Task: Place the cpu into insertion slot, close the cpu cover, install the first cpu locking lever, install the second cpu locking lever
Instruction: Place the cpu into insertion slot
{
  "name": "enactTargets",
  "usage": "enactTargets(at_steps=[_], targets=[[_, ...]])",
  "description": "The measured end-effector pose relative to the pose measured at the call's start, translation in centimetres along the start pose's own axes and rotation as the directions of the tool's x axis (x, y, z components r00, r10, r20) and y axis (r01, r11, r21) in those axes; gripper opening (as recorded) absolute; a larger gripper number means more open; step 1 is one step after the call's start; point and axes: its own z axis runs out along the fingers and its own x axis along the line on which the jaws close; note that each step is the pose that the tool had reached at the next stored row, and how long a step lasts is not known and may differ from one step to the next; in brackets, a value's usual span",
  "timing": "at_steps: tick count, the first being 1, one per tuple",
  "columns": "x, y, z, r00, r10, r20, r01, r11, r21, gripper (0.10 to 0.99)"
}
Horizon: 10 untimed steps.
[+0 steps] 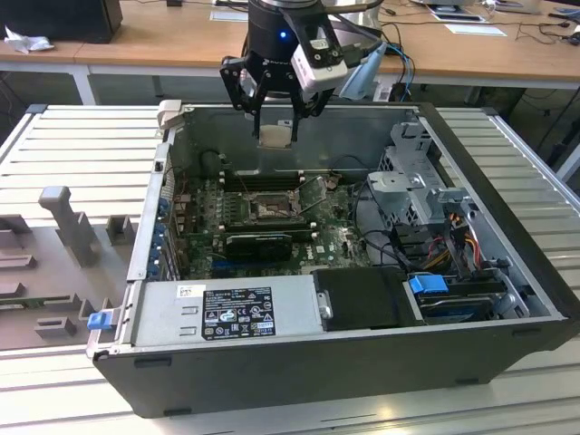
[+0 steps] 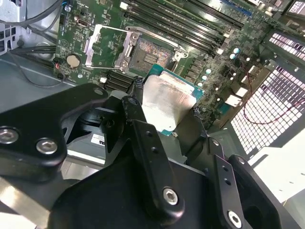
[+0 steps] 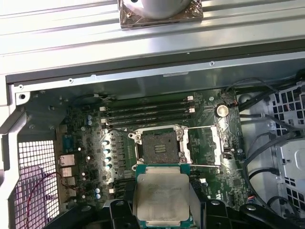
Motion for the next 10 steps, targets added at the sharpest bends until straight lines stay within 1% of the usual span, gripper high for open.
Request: enactTargets(at_steps=[7,9,10], targets=[[0.0,0.0,0.0,0.9997,0.023,0.002,-0.023,0.9997,0.0,0.529],[0.0,0.0,0.01,0.9992,0.041,0.0036,-0.041,0.9992,-0.001,0.529],[0.0,0.0,0.02,0.9982,0.06,0.0053,-0.059,0.9982,-0.001,0.529]])
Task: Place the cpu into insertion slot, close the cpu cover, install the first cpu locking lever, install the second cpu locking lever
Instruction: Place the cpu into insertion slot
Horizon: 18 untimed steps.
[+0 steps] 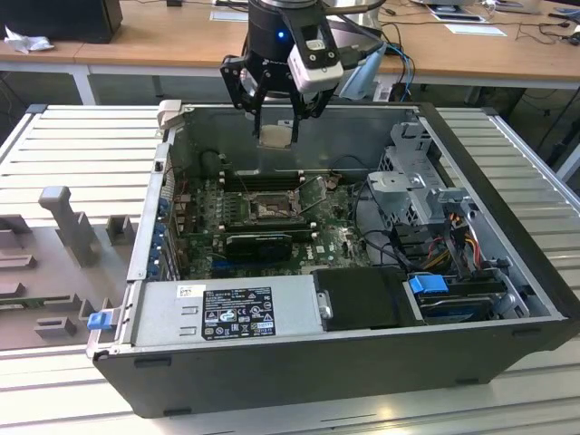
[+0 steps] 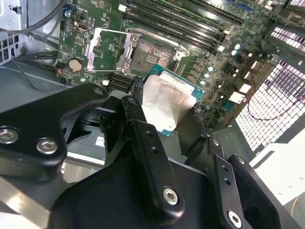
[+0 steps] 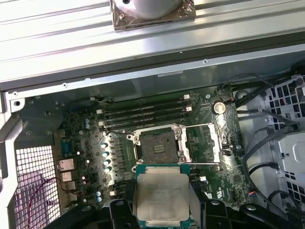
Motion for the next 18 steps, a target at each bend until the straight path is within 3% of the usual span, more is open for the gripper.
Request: enactTargets(at_steps=[5,18], targets=[[0.0,0.0,0.02,0.9964,0.085,0.0076,-0.085,0.9964,-0.002,0.529],[0.0,0.0,0.02,0.9813,0.192,0.0168,-0.192,0.9814,-0.005,0.529]])
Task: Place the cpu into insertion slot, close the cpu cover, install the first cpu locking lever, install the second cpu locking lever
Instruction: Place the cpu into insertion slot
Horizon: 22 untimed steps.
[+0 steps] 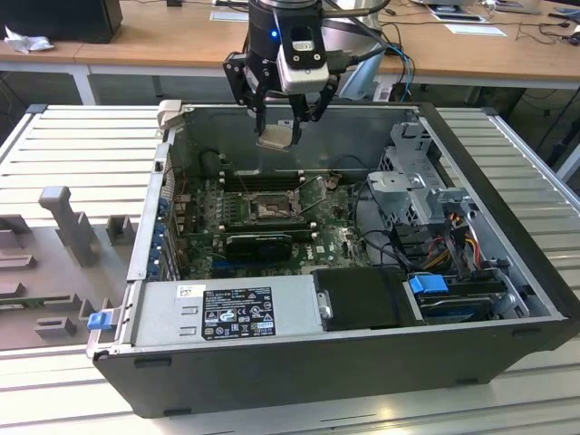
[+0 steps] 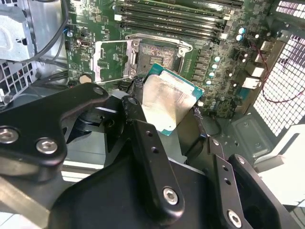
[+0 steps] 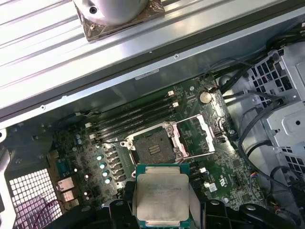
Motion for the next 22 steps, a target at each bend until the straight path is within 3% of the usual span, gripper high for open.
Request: enactTargets(at_steps=[13,22], targets=[[0.0,0.0,0.0,0.9972,0.074,0.0067,-0.074,0.9972,-0.002,0.529],[0.0,0.0,0.0,0.9902,0.139,0.0123,-0.139,0.9903,-0.003,0.529]])
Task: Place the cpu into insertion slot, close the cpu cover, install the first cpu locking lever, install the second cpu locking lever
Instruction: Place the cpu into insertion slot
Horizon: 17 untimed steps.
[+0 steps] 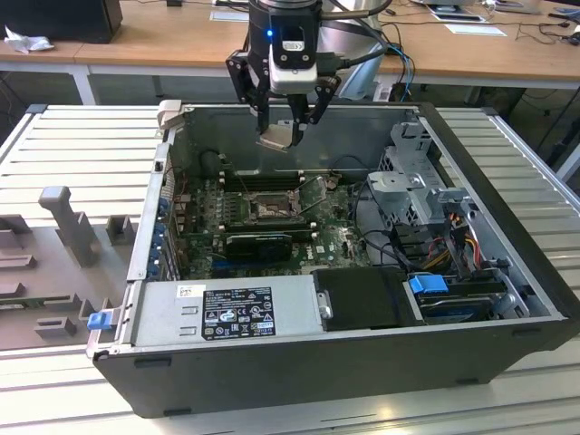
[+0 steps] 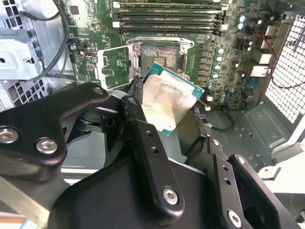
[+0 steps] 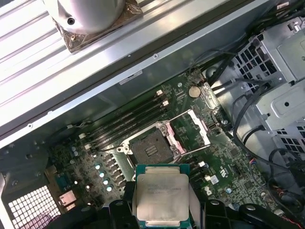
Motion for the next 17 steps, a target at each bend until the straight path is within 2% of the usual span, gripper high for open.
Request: enactTargets(at_steps=[9,14,17], targets=[[0.0,0.0,0.0,0.998,0.062,0.0055,-0.062,0.9981,-0.001,0.529],[0.0,0.0,0.02,0.994,0.109,0.0096,-0.109,0.994,-0.003,0.529],[0.0,0.0,0.03,0.9884,0.151,0.0133,-0.151,0.9885,-0.004,0.529]])
